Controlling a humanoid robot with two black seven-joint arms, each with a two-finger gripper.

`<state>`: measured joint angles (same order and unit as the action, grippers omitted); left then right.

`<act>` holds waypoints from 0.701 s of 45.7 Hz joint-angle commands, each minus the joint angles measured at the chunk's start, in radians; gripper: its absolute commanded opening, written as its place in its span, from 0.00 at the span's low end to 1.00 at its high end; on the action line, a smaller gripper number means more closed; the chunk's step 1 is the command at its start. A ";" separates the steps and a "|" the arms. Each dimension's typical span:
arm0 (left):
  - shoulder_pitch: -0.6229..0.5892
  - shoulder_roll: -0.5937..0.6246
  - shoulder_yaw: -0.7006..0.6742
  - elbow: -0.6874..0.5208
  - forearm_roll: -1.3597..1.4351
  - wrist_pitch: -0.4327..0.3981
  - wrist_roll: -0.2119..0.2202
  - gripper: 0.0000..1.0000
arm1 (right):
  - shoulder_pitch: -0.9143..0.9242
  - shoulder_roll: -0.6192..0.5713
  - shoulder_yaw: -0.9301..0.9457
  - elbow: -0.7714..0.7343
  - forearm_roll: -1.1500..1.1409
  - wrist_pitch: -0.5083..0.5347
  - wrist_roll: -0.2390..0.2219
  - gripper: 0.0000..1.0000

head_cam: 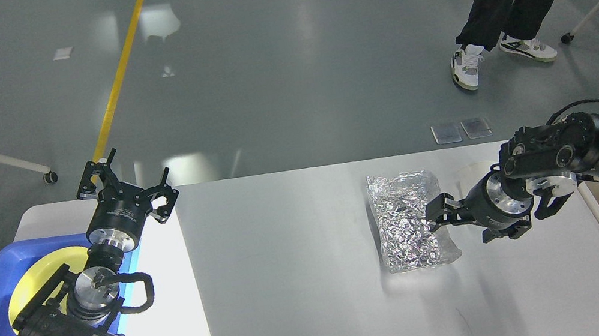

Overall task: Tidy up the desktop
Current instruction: 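Grasp the foil packet in its clear bag with the right gripper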

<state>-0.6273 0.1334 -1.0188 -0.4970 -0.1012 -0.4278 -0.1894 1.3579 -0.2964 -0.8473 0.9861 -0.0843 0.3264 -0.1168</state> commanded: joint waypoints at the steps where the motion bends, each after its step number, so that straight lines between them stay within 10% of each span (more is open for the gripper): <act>1: 0.000 0.000 0.000 0.000 0.000 0.000 -0.001 0.98 | -0.066 0.003 0.030 -0.049 0.000 -0.004 -0.001 1.00; 21: 0.000 0.000 0.000 0.000 0.000 0.000 -0.001 0.98 | -0.175 0.005 0.088 -0.119 0.018 -0.020 0.002 0.85; 31: 0.000 0.000 0.000 0.000 0.000 0.000 -0.001 0.98 | -0.192 0.003 0.116 -0.122 0.018 -0.020 0.006 0.31; 32: 0.000 0.000 0.000 0.000 0.000 0.000 -0.001 0.98 | -0.197 0.003 0.116 -0.121 0.018 -0.015 0.008 0.06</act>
<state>-0.6273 0.1334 -1.0185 -0.4970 -0.1012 -0.4280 -0.1903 1.1691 -0.2914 -0.7347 0.8648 -0.0659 0.3059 -0.1109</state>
